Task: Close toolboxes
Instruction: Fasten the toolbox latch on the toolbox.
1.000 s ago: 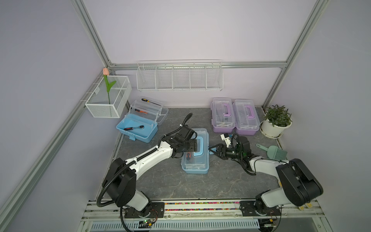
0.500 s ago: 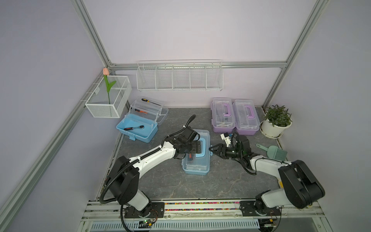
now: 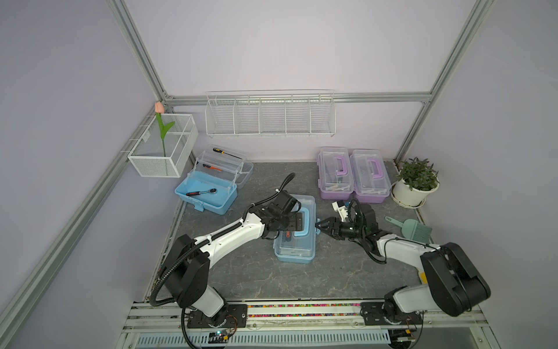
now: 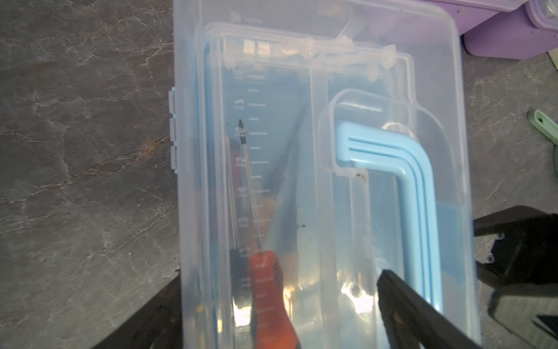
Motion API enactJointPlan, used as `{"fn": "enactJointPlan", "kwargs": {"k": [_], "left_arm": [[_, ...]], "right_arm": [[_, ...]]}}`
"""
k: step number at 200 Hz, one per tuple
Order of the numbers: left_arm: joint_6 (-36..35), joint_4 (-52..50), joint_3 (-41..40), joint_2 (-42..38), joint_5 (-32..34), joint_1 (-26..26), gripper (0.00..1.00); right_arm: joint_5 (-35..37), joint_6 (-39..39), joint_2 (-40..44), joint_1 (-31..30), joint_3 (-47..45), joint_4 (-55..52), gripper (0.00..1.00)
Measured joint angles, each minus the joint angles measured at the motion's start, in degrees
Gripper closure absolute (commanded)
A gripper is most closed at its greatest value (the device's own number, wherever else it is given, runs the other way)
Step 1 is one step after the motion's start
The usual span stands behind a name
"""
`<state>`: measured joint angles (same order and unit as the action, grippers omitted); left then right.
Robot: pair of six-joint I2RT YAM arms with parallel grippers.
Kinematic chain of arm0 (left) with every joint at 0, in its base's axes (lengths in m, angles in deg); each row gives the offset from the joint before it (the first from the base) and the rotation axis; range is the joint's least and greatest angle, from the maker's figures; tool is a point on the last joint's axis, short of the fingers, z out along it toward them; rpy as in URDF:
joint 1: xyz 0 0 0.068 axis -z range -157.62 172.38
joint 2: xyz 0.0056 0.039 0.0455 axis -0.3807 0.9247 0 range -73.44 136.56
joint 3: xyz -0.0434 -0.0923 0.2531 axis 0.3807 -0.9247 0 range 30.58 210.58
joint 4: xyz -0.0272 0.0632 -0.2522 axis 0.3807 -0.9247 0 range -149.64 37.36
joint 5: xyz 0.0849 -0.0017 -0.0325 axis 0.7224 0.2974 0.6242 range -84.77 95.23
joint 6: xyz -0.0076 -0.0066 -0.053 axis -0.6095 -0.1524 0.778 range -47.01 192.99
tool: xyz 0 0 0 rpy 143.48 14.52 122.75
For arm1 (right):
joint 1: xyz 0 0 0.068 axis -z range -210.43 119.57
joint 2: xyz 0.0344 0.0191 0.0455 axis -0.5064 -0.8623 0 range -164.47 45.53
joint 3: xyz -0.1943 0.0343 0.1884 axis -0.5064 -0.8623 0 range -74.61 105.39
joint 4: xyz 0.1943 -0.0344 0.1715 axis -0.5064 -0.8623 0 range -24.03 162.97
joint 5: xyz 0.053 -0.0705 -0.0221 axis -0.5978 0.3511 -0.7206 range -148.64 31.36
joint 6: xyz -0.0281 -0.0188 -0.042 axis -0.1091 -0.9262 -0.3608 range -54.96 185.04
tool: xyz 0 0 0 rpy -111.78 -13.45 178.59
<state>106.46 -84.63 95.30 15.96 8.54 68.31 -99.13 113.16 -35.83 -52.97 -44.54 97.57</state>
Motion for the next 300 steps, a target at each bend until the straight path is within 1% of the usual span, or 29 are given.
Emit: {"fn": "enactJointPlan", "kwargs": {"k": [67, 117, 157, 244, 300], "left_arm": [[0.2, 0.0, 0.0, 0.0, 0.1, 0.1, 0.06], [0.4, 0.1, 0.0, 0.0, 0.3, 0.2, 0.05], [0.4, 0.2, 0.0, 0.0, 0.5, 0.6, 0.02], [0.7, 0.2, 0.0, 0.0, 1.2, 1.1, 0.02], [0.8, 0.2, 0.0, 0.0, 1.2, 1.1, 0.02]], "right_arm": [[0.5, -0.2, 0.1, 0.0, 0.1, -0.6, 0.54], [1.6, -1.1, -0.3, -0.2, 2.3, -4.5, 0.57], [3.6, -3.5, -0.3, -1.2, 5.1, -10.0, 0.60], [8.2, -7.0, -0.4, -3.0, 9.3, -19.4, 0.64], [9.8, -8.2, -1.8, -3.4, 9.9, -21.9, 0.67]]}}
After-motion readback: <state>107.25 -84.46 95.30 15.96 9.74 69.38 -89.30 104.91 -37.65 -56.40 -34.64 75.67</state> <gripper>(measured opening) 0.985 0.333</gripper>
